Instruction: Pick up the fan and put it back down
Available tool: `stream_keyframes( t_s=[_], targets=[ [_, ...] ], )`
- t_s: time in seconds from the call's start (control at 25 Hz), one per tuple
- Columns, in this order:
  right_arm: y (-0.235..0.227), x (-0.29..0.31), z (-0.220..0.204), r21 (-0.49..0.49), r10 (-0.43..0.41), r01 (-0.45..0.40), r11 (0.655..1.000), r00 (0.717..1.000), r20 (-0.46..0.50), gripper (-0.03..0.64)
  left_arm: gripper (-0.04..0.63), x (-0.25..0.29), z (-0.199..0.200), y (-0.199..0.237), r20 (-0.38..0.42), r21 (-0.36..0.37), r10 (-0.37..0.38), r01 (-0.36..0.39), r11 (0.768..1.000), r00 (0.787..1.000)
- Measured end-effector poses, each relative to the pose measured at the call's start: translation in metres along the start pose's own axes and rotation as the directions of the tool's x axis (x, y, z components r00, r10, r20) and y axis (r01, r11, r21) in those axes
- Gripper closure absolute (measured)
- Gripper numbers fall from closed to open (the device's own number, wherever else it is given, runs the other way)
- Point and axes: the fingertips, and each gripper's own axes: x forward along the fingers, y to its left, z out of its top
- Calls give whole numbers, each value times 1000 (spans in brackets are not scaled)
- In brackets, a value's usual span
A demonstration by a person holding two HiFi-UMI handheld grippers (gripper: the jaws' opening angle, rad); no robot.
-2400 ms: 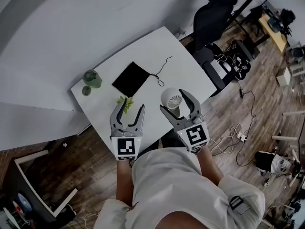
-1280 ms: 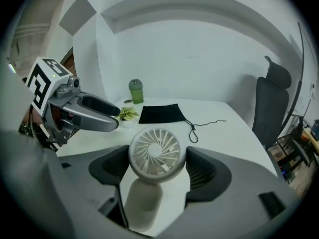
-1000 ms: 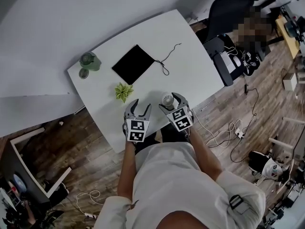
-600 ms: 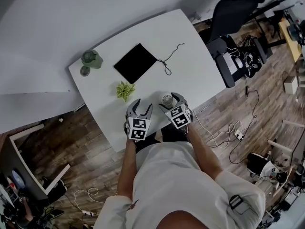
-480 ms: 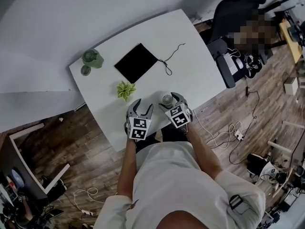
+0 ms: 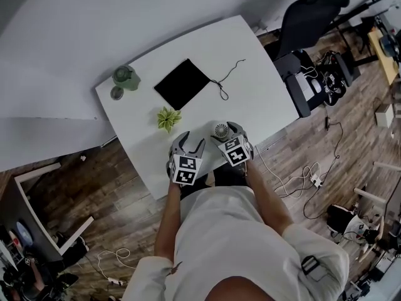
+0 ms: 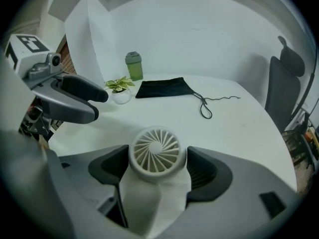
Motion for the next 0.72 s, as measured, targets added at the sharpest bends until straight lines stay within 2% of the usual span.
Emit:
stream_keyframes(
  t_s=[0.2, 0.48, 0.6, 0.72],
  targets=[
    [-1, -2, 5, 23, -12, 11, 1000, 1000, 29, 216, 357, -4, 7, 0, 22, 15, -10, 10, 1000, 1000],
    [-3, -32, 16, 18, -71, 70, 997, 992, 101, 227, 359, -17, 22, 0, 67, 39, -19, 17, 999, 998],
    [-3, -53, 24, 15, -110, 109, 994, 984, 143, 237, 359, -25, 30, 1, 94, 51, -21, 16, 999, 995],
    [-1, -80, 42, 16, -147, 147, 989, 963, 225, 239, 359, -35, 41, 2, 128, 63, -22, 14, 998, 991]
  ],
)
